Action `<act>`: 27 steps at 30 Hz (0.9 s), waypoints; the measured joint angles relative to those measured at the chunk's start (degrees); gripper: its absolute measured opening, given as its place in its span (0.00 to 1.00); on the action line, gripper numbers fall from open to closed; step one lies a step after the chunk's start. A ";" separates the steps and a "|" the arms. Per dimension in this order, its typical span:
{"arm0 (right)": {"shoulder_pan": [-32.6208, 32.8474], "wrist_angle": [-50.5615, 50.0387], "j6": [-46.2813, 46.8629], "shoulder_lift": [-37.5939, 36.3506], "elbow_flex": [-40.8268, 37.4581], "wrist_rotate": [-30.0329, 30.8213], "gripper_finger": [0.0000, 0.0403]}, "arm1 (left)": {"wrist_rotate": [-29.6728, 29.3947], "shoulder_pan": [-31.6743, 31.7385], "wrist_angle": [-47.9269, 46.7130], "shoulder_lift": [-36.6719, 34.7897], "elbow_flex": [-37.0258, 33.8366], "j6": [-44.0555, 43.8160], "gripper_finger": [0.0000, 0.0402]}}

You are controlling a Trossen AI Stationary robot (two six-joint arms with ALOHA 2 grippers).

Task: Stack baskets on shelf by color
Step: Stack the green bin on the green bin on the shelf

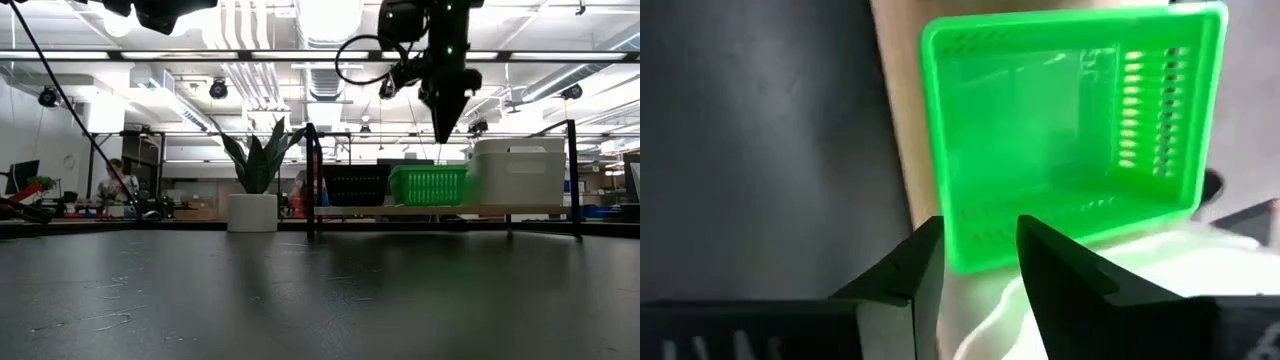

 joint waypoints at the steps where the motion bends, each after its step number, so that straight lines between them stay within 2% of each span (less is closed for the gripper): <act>1: 0.00 -1.29 1.13 -0.03 0.80 -0.78 0.30 | 0.00 0.00 0.00 -0.01 0.00 0.00 0.30; 5: 1.28 -2.66 6.01 -1.00 2.35 -2.81 0.29 | 0.00 0.00 0.00 0.01 0.00 0.00 0.30; 10: 7.26 2.62 8.18 -4.17 0.26 -2.57 0.19 | 0.00 0.00 0.02 0.01 0.00 0.00 0.30; 16: 18.63 16.59 11.10 -8.29 -5.02 -1.69 0.04 | 0.00 0.00 0.06 0.01 0.00 -0.34 0.30; 22: 30.02 31.95 11.15 -11.46 -13.55 5.32 0.02 | 0.00 0.00 1.08 0.01 0.00 -1.98 0.30; 27: 35.95 48.61 10.84 -13.72 -22.74 9.31 0.02 | -0.01 0.00 2.62 0.44 0.00 -3.33 0.30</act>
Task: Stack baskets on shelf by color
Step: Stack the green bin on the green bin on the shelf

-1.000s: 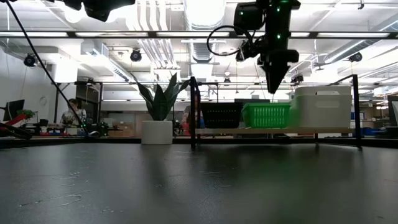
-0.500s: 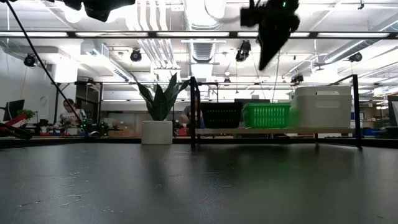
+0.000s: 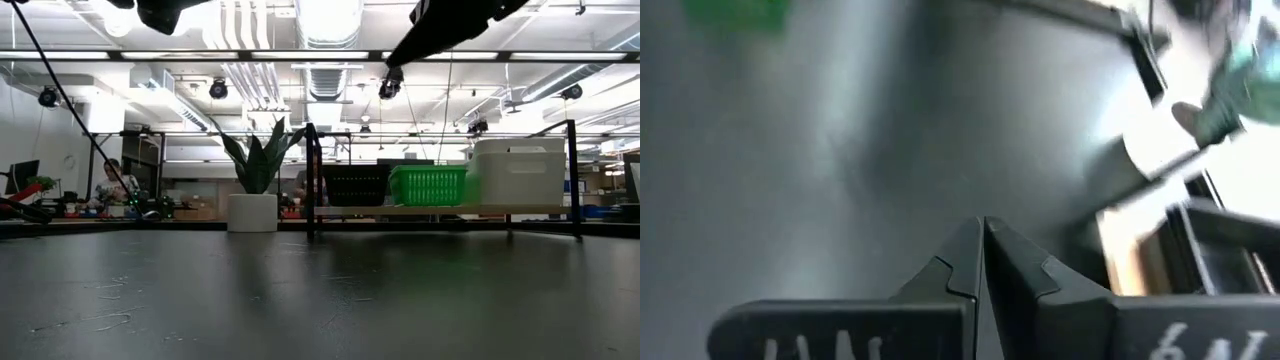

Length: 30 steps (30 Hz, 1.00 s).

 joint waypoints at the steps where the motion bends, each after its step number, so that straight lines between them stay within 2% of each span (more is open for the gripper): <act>1: 0.90 4.03 -0.91 -0.32 -1.94 0.32 0.02 | 0.00 0.00 1.16 0.36 0.00 -0.01 0.30; 5: 3.08 19.88 -6.12 -0.55 -8.68 0.08 0.02 | -0.01 0.00 7.25 2.48 0.00 -0.03 0.30; 8: 3.70 26.11 -9.80 -0.56 -11.82 0.10 0.02 | 0.01 -0.11 13.08 5.58 0.00 -3.36 0.30; 13: 3.70 26.50 -13.09 -1.70 -12.87 0.10 0.02 | 0.00 -0.89 20.93 15.78 0.10 -19.17 0.30; 19: 3.68 26.35 -19.50 -5.09 -12.87 0.06 0.02 | 0.00 -3.26 19.38 27.94 4.75 -37.58 0.30; 22: 3.68 26.44 -21.71 -7.05 -12.87 0.04 0.02 | 0.69 -4.17 11.73 31.45 8.44 -46.11 0.30; 24: 3.68 26.34 -23.12 -8.24 -12.87 0.03 0.02 | 2.80 -4.71 2.18 32.45 12.12 -54.63 0.30; 30: 3.68 26.06 -26.52 -10.68 -12.85 -0.01 0.02 | 16.06 -10.54 -38.44 36.73 29.65 -84.66 0.30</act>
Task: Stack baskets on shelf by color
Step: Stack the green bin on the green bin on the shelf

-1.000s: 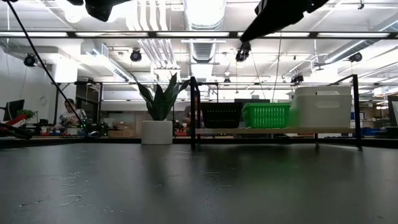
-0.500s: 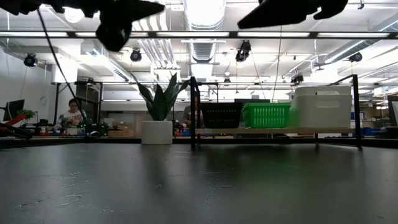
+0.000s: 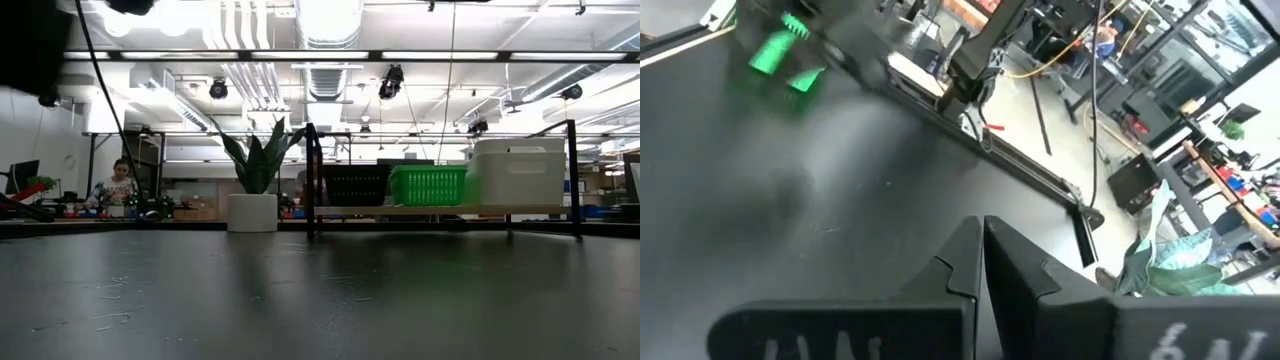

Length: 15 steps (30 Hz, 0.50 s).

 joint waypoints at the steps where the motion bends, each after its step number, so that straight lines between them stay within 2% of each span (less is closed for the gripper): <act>1: 0.00 0.06 0.00 -0.10 0.00 -0.02 0.02 | 2.67 -1.43 -5.87 1.05 3.22 -4.79 0.30; 5: 0.00 -0.07 -0.59 -0.10 -0.40 -0.04 0.02 | 8.45 -6.76 -23.72 4.72 14.60 -22.65 0.30; 8: 0.00 -0.80 -1.73 0.07 -0.52 -0.06 0.02 | 10.38 -10.60 -33.51 7.08 19.77 -34.96 0.30; 12: 0.00 -1.66 -1.78 0.00 -0.52 -0.04 0.02 | 13.81 -14.77 -36.53 9.22 20.36 -48.52 0.30; 15: 0.00 -1.61 -1.92 -0.01 -0.52 -0.04 0.02 | 16.41 -15.42 -36.41 10.17 19.15 -52.95 0.30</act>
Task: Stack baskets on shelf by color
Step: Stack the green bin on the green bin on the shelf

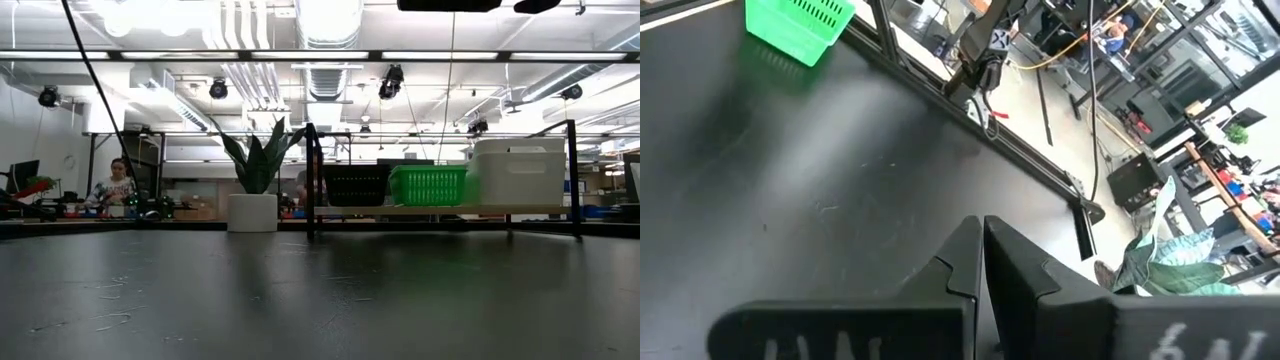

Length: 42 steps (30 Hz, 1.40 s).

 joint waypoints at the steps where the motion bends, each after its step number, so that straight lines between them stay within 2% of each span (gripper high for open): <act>1: 0.00 0.01 -0.14 -0.01 0.00 0.00 0.02 | 0.40 0.04 0.08 0.37 -0.29 -0.30 0.30; 19: 0.00 0.09 -1.14 -0.01 0.00 0.02 0.02 | 0.39 0.38 0.91 0.74 -6.72 1.31 0.30; 22: 0.00 0.09 -1.07 -0.01 0.00 0.02 0.02 | 0.39 0.50 1.28 0.74 -6.91 2.77 0.24; 27: 0.00 0.09 -1.03 -0.01 0.00 0.02 0.02 | 0.39 1.08 1.28 0.74 -7.01 5.46 0.05; 30: 0.00 0.09 -0.99 -0.01 0.00 0.02 0.02 | 0.04 2.03 1.17 0.74 -7.09 7.37 0.02; 35: 0.00 0.09 -1.01 -0.01 0.00 0.04 0.02 | -2.13 4.71 1.36 0.72 -7.09 17.37 0.02; 42: -0.02 0.09 -0.99 -0.01 0.00 0.04 0.02 | -14.74 12.68 4.73 0.70 -6.46 48.04 0.01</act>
